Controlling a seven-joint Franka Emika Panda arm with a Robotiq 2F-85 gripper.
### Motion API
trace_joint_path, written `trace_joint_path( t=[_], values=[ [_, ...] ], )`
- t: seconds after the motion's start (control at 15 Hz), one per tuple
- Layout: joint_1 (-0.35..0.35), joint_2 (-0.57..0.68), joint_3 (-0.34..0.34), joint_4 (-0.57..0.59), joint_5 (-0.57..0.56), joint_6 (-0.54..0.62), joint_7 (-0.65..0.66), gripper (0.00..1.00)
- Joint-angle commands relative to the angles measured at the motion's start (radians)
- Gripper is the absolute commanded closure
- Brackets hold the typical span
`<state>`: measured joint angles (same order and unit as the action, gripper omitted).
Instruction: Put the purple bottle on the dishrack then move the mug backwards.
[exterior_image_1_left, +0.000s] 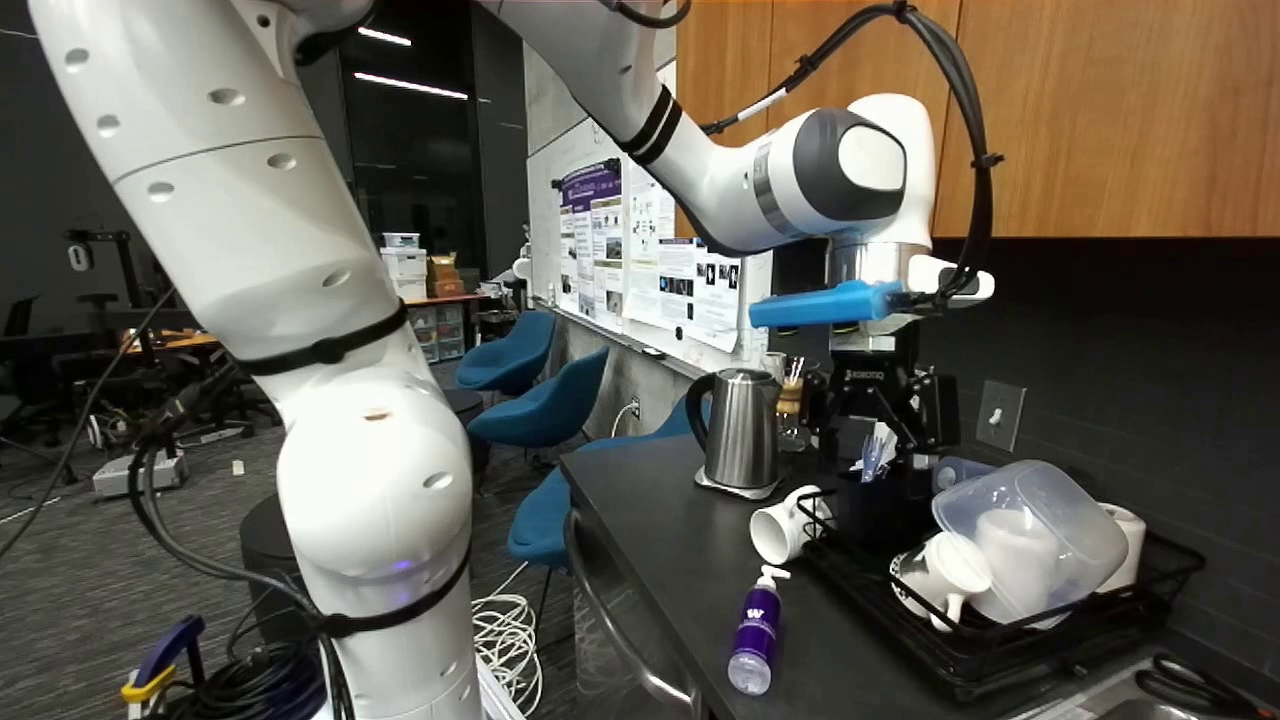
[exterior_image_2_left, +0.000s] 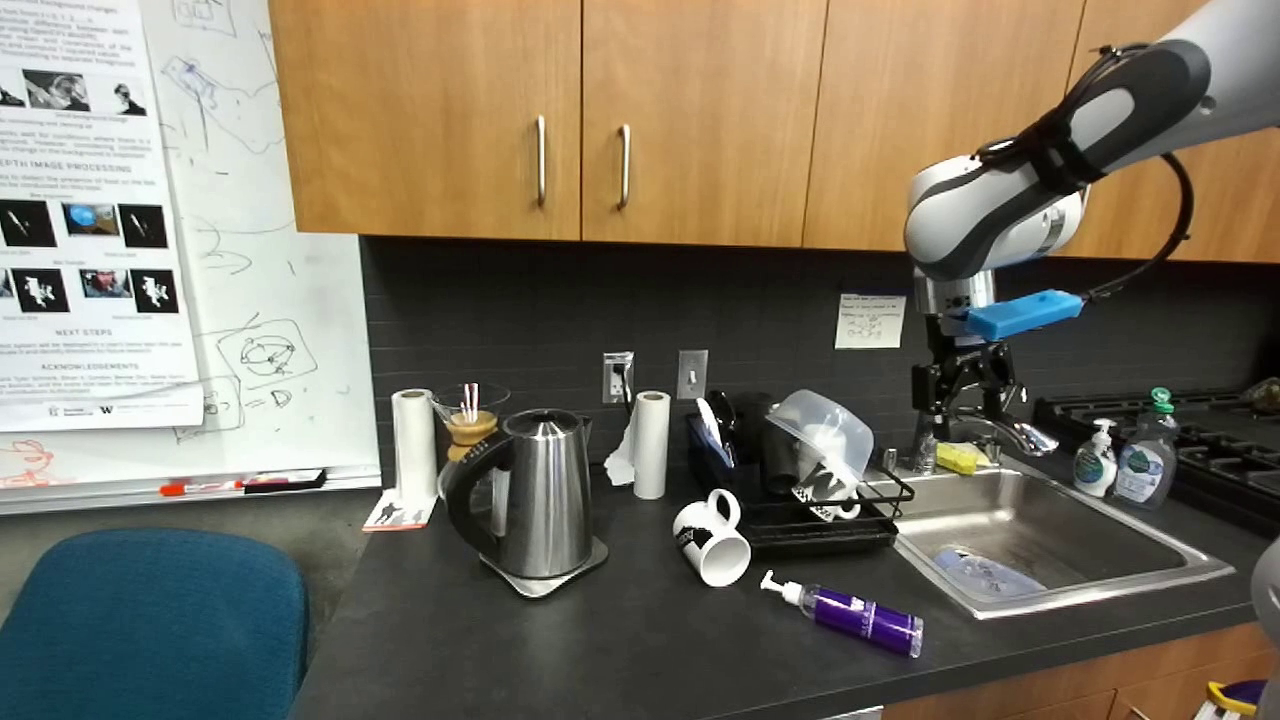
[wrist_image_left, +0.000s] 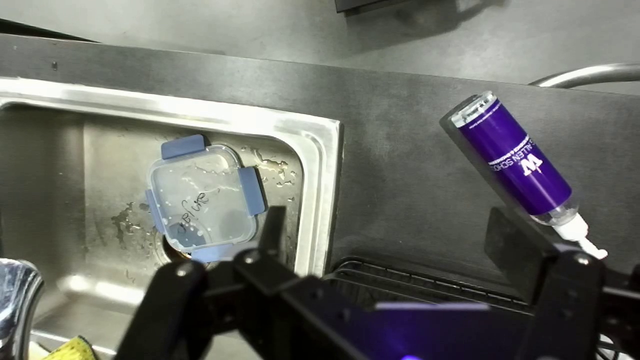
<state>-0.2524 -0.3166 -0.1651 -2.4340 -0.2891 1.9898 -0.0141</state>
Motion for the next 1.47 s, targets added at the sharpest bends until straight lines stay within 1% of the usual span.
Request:
trace_joint_path(
  t=[0.0,0.6,0.87,1.4],
  values=[
    [0.010,0.000,-0.009,0.002,-0.002,-0.004,0.002,0.00],
    [0.010,0.000,-0.009,0.002,-0.002,-0.004,0.002,0.00],
    [0.012,-0.004,0.011,-0.010,-0.044,0.031,0.041,0.00],
    [0.014,0.051,0.002,-0.080,-0.038,0.130,0.038,0.00]
  ],
)
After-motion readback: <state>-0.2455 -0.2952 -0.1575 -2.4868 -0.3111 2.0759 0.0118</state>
